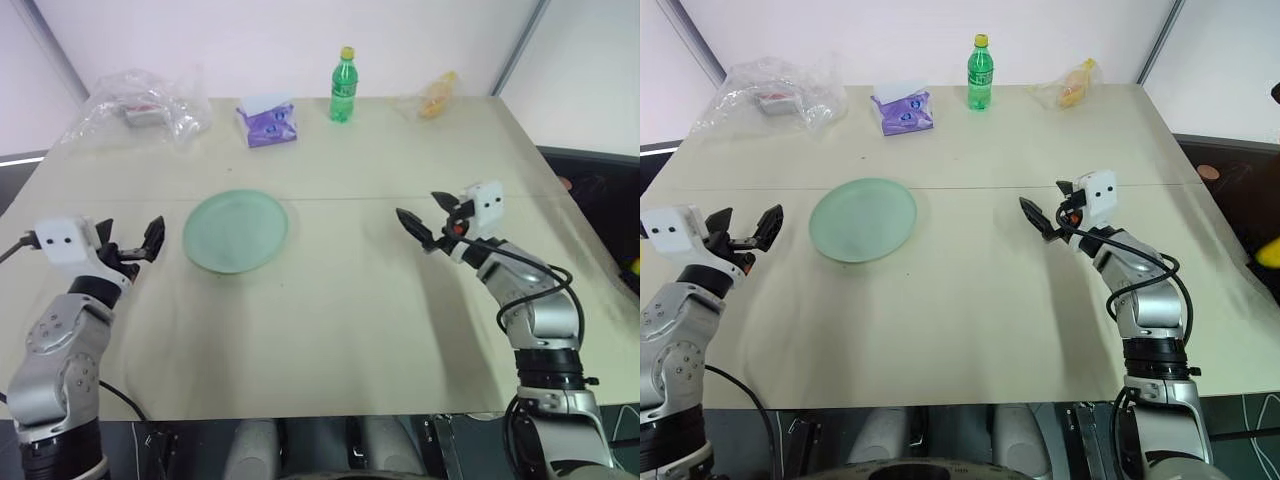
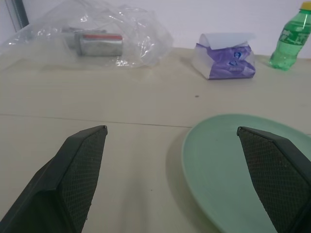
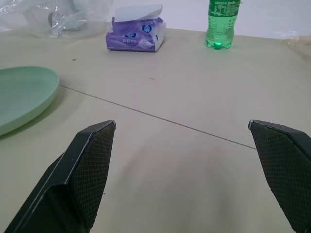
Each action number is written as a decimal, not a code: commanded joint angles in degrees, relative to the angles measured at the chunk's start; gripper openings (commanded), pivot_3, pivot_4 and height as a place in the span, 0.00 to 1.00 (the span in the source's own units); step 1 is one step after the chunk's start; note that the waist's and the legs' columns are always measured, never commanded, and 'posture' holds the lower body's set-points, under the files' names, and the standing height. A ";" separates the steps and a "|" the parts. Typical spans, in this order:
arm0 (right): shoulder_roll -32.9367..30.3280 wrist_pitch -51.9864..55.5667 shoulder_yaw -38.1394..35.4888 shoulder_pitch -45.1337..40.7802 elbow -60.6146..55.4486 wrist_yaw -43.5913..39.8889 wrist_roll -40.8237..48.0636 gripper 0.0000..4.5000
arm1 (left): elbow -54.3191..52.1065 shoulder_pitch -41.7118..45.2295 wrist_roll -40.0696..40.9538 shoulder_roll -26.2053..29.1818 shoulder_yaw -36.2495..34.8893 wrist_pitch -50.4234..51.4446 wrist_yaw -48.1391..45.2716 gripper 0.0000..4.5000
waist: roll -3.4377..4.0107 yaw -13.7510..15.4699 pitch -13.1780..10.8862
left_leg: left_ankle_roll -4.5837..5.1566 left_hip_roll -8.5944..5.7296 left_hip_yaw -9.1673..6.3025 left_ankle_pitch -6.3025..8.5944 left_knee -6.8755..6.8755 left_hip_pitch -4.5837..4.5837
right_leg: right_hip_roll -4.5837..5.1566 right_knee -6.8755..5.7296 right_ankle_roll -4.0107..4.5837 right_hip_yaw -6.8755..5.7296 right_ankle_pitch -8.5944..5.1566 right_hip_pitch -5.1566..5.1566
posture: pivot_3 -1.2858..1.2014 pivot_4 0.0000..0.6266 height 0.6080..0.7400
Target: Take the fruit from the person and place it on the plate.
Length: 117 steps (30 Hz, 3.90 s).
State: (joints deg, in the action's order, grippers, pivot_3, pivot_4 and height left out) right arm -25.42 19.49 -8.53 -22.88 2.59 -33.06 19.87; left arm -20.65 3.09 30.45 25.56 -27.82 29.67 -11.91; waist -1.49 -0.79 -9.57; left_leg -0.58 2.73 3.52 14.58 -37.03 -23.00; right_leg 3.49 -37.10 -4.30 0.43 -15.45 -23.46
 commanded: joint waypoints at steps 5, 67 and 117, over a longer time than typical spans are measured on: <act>0.01 -1.72 -1.16 0.15 -0.74 0.52 0.09 1.00 | -1.23 2.19 -0.21 0.83 0.14 -1.93 -1.24 1.00 | 0.00 0.02 0.00 | 0.00 0.01 -0.01 0.00 -0.03 -0.04 | 0.01 0.00 -0.01 -0.02 0.00 0.00 | 0.52 0.24 1.00; 0.05 -1.50 -0.49 1.24 -2.08 1.54 0.20 1.00 | -5.22 4.17 11.39 11.90 -0.78 3.99 -17.40 1.00 | 0.02 0.01 -0.02 | -0.02 0.08 -0.19 0.00 -0.03 -0.29 | 0.03 0.02 0.06 -0.10 -0.03 -0.24 | 0.52 0.24 1.00; 11.86 18.10 6.02 -21.68 -8.32 0.26 16.67 0.28 | -5.26 6.59 18.36 18.46 -1.36 9.11 -18.37 1.00 | 0.25 -0.20 -0.19 | -0.03 0.12 -0.06 -0.01 0.01 -0.57 | 0.02 -0.08 -0.02 -0.03 0.02 -0.70 | 0.52 0.24 1.00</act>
State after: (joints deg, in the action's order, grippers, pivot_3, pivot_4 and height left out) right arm -13.97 38.70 -2.07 -42.48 -4.80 -32.49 36.25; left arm -24.84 9.24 49.11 44.13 -27.88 40.26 -30.29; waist -1.24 -0.99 -9.76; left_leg -0.61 2.85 3.46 14.57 -37.02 -23.56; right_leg 3.51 -37.18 -4.32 0.41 -15.43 -24.16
